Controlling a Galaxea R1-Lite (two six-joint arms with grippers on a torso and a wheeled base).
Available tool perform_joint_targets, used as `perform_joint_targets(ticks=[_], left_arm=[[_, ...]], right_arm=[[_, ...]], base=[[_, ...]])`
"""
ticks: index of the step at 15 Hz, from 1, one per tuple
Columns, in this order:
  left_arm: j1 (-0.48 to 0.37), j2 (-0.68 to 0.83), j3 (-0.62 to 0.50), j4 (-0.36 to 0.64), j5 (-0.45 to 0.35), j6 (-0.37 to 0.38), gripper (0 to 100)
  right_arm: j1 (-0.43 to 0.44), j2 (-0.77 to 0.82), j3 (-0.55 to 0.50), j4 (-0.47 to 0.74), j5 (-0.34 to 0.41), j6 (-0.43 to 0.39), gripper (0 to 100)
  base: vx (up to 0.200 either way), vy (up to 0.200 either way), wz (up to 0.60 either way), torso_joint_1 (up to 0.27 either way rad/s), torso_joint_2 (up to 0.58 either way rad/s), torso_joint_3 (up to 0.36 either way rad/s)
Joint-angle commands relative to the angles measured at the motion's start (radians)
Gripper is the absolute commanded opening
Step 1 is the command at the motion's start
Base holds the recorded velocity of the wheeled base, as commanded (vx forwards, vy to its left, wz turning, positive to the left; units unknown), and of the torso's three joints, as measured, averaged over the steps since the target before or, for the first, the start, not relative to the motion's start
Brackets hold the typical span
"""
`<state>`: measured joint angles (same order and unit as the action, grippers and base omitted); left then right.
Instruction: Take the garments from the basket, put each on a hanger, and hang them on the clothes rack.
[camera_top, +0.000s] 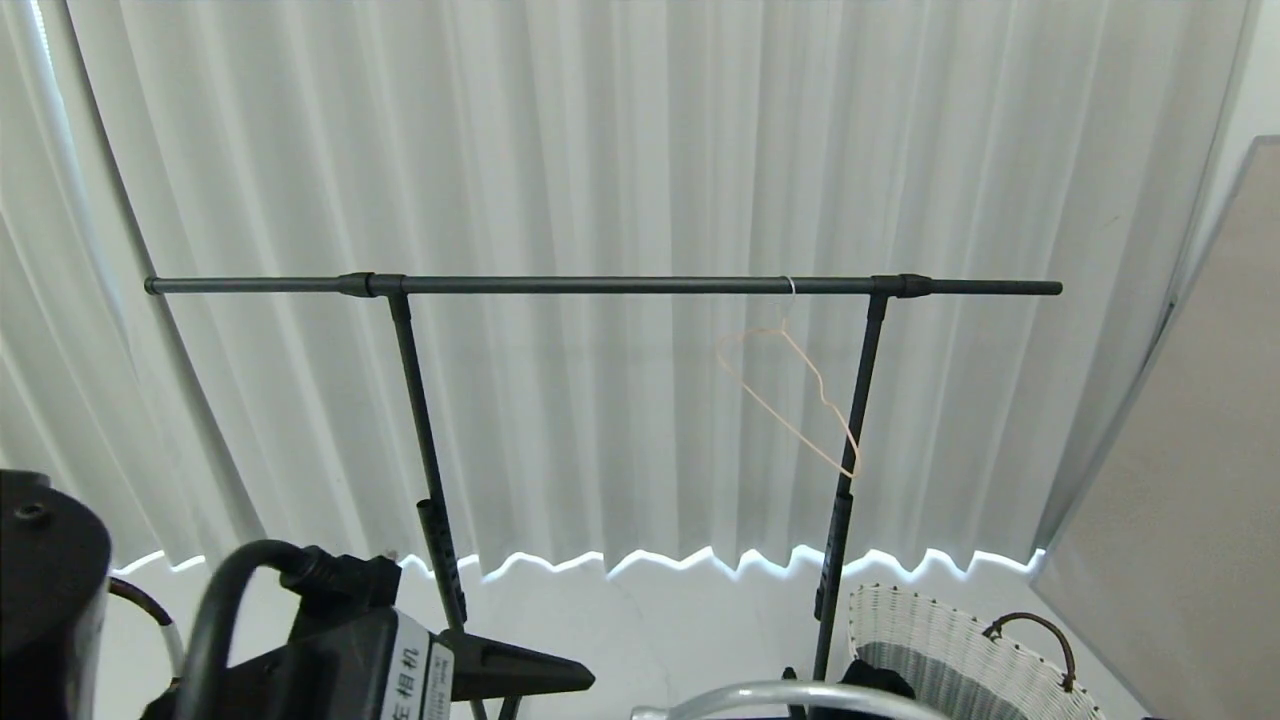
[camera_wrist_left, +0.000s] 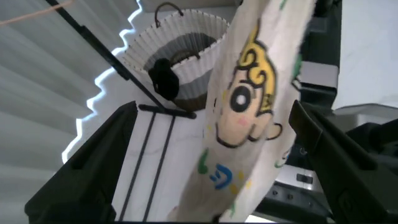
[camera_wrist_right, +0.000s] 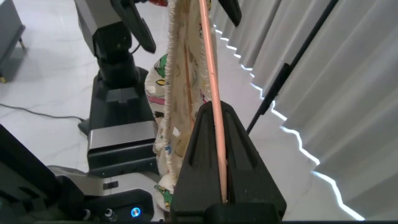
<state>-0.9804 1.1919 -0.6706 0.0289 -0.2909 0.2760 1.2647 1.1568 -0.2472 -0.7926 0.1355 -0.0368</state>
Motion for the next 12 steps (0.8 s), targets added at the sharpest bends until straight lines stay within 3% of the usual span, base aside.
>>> perform_joint_targets(ticks=[1,2,3,6,11,12], left_arm=[[-0.004,0.044,0.0,-0.018,0.001,0.0,100],[-0.004,0.064,0.006,-0.067,0.001,0.0,100],[-0.004,0.069,0.008,-0.076,0.001,0.002,0],[-0.006,0.067,0.029,-0.076,0.001,0.035,0],[0.003,0.067,0.036,-0.08,0.007,0.031,0],[0.019,0.067,0.037,-0.08,0.007,0.029,0]], right_arm=[[0.005,0.007,-0.001,-0.001,0.001,-0.005,0],[0.016,0.011,-0.004,-0.001,0.001,-0.005,0],[0.016,0.011,-0.004,-0.001,-0.001,-0.005,0],[0.016,0.006,-0.003,-0.001,-0.004,-0.005,0],[0.016,0.006,0.02,-0.001,-0.008,-0.006,0],[0.016,0.007,0.022,-0.001,-0.008,-0.006,100]], base=[[0.0,0.0,0.0,0.0,0.0,0.0],[0.0,0.0,0.0,0.0,0.0,0.0],[0.0,0.0,0.0,0.0,0.0,0.0],[0.0,0.0,0.0,0.0,0.0,0.0],[0.0,0.0,0.0,0.0,0.0,0.0],[0.0,0.0,0.0,0.0,0.0,0.0]])
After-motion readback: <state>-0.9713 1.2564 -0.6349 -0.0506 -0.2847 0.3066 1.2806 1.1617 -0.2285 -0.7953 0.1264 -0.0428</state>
